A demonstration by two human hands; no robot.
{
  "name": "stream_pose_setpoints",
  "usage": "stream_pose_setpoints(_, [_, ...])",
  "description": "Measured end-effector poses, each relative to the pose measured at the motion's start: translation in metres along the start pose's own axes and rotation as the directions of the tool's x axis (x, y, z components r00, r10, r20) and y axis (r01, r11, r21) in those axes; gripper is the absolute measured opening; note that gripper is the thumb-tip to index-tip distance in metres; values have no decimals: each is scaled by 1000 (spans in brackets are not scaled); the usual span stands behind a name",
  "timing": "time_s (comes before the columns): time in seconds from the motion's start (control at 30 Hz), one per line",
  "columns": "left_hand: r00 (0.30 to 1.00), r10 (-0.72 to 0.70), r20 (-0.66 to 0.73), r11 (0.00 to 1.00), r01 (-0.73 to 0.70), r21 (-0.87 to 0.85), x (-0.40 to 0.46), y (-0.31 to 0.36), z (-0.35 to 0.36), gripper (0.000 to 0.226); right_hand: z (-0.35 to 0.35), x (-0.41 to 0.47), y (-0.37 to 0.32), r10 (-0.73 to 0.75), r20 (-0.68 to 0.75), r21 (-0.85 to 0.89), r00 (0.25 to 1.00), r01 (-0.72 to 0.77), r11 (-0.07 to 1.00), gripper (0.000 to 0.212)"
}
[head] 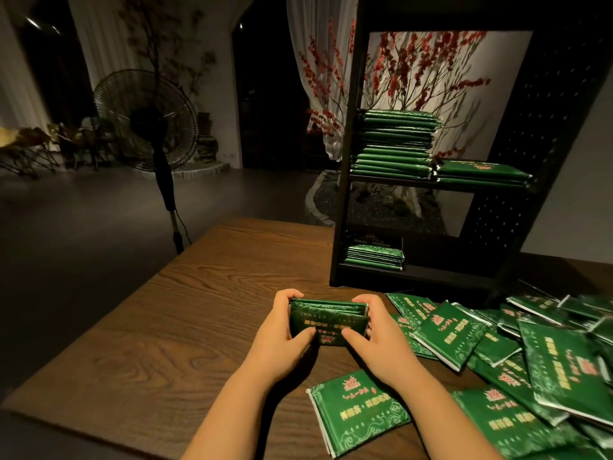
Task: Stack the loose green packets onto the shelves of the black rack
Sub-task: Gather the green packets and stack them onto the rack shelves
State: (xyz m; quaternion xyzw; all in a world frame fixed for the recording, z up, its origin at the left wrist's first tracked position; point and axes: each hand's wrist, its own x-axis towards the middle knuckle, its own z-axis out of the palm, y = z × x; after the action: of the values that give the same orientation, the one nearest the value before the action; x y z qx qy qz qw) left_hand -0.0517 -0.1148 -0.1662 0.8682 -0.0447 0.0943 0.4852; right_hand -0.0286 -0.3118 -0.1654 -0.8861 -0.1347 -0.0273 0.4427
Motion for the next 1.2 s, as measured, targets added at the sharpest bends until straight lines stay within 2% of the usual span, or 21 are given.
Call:
stream_pose_setpoints(0.07, [1000, -28, 9, 999, 28, 35, 0, 0, 0, 52, 1, 0, 1, 27, 43, -84, 999, -24, 996, 47])
stream_pose_setpoints(0.17, [997, -76, 24, 990, 73, 125, 1, 1, 0, 44, 0, 1, 0, 80, 57, -115, 995, -73, 991, 52])
stream_pose_setpoints(0.27, [993, -104, 53, 975, 91, 203, 2, 0, 2, 38, -4, 0, 1, 58, 33, -93, 998, -55, 994, 44])
stream_pose_setpoints(0.33, [992, -105, 72, 981, 92, 169, 4, 1, 3, 39, -10, 0, -1, 50, 1, 34, 999, -50, 998, 32])
stream_pose_setpoints(0.4, [993, -75, 91, 996, 69, 65, 4, 7, 3, 37, -19, -1, -7, 61, -22, 176, 998, -56, 983, 29])
stream_pose_setpoints(0.53, [991, -20, 131, 996, 32, -85, 6, 30, 5, 29, -33, 0, -18, 78, -100, 283, 992, -47, 958, 26])
stream_pose_setpoints(0.67, [987, -11, 158, 999, 19, -44, 18, 61, 10, 8, -51, -1, -33, 123, -195, 342, 973, -50, 938, 24])
stream_pose_setpoints(0.77, [985, 49, 167, 998, -43, -39, 28, 88, 16, 7, -77, -6, -38, 151, -234, 362, 960, -58, 930, 21])
stream_pose_setpoints(0.93, [972, 82, 222, 963, -19, -270, 46, 133, 29, 18, -132, -13, -43, 198, -266, 449, 943, -61, 892, 17])
stream_pose_setpoints(1.0, [972, 68, 223, 930, 19, -367, 54, 154, 35, 24, -151, -13, -49, 236, -295, 574, 926, -26, 818, 17])
stream_pose_setpoints(1.07, [972, 31, 232, 864, 90, -494, 61, 179, 43, 16, -172, -13, -58, 275, -351, 700, 895, 56, 712, 17])
stream_pose_setpoints(1.2, [969, -19, 245, 746, 177, -642, 77, 221, 60, 16, -205, -3, -68, 326, -461, 775, 825, 195, 601, 9])
